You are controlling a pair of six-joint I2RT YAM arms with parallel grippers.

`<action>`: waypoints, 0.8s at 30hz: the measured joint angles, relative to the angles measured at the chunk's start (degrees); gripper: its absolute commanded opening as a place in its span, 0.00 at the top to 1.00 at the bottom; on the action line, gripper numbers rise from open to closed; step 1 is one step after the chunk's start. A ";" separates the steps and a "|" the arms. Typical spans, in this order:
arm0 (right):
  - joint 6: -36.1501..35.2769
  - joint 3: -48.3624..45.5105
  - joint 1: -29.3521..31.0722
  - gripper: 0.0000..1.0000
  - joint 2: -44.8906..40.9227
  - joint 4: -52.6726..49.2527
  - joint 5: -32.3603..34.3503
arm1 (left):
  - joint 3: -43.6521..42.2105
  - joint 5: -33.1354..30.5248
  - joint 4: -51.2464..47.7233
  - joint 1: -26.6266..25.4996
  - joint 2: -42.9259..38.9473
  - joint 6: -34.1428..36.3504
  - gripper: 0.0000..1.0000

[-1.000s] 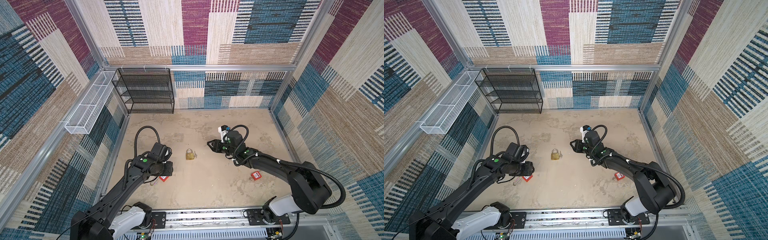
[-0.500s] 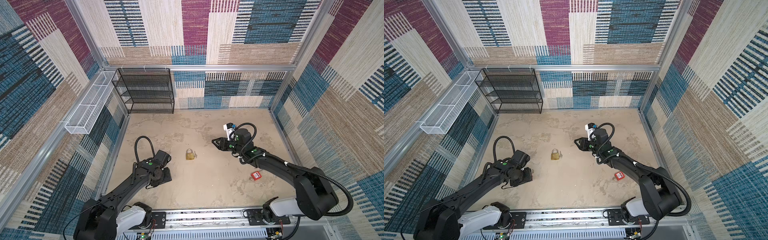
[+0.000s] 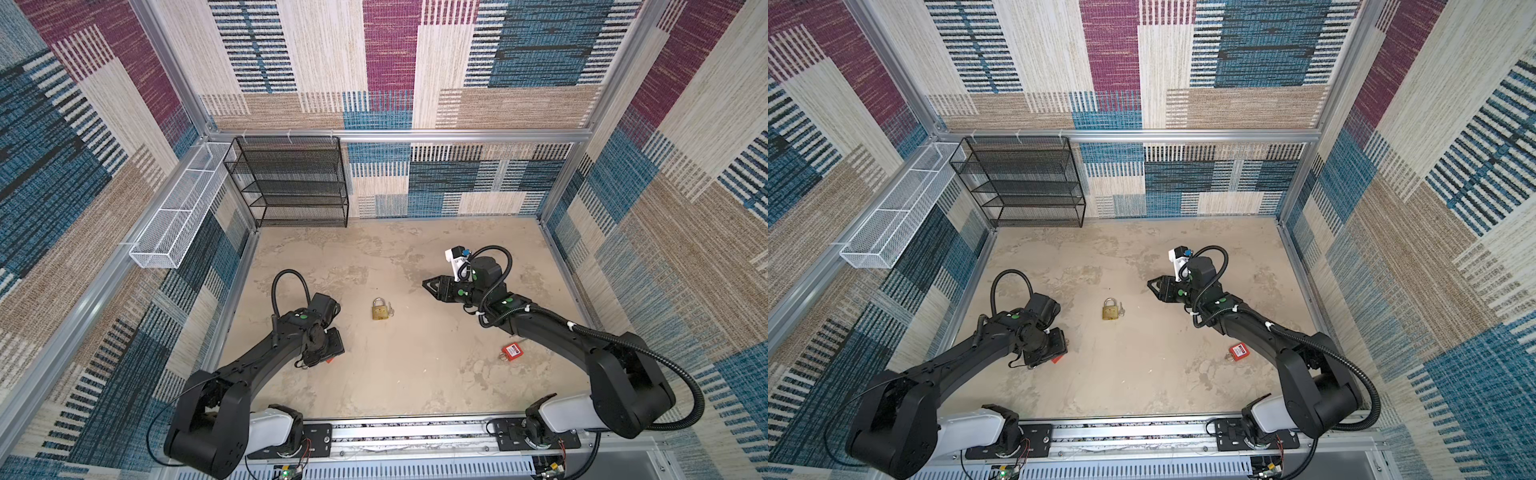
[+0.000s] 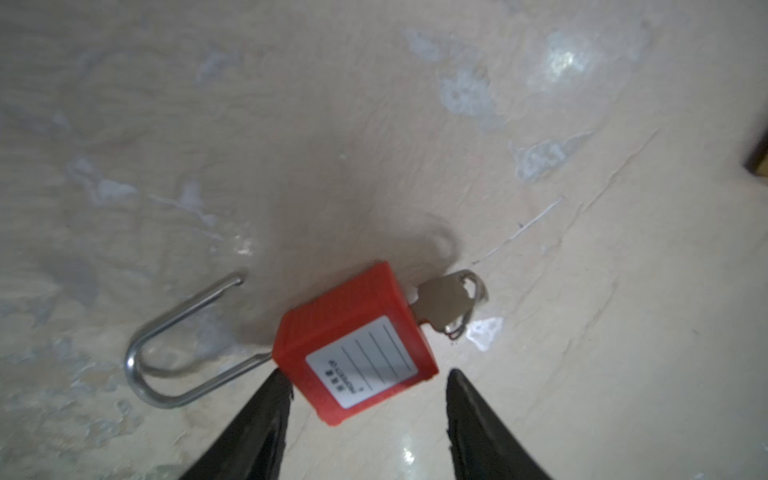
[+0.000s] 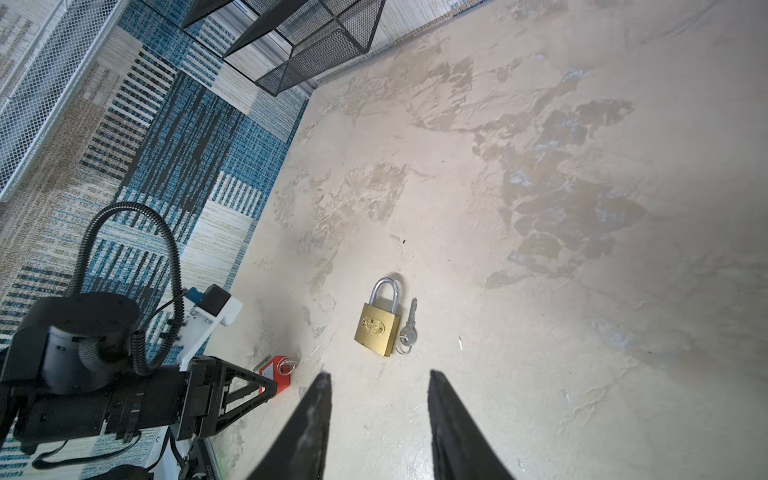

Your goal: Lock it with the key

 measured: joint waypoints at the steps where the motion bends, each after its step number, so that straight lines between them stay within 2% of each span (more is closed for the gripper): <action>1: -0.13 0.00 0.00 0.59 -0.02 -0.22 0.02 | 1.07 0.90 0.39 -0.02 1.92 0.52 0.39; 12: -1.29 0.00 0.00 0.59 -0.35 -2.47 0.66 | 15.06 5.01 1.40 -4.37 14.40 7.45 0.35; 14: -2.58 0.00 0.00 0.59 -1.05 -3.34 0.66 | 17.31 3.67 -0.68 -4.28 14.62 8.94 0.34; 20: -8.26 -1.09 0.33 0.58 -5.16 -5.42 0.85 | 19.41 0.33 -6.38 -1.70 6.25 13.11 0.33; 24: -16.11 -3.10 5.20 0.56 -8.85 -5.68 1.57 | 19.41 0.66 -8.55 -0.61 -1.22 14.45 0.33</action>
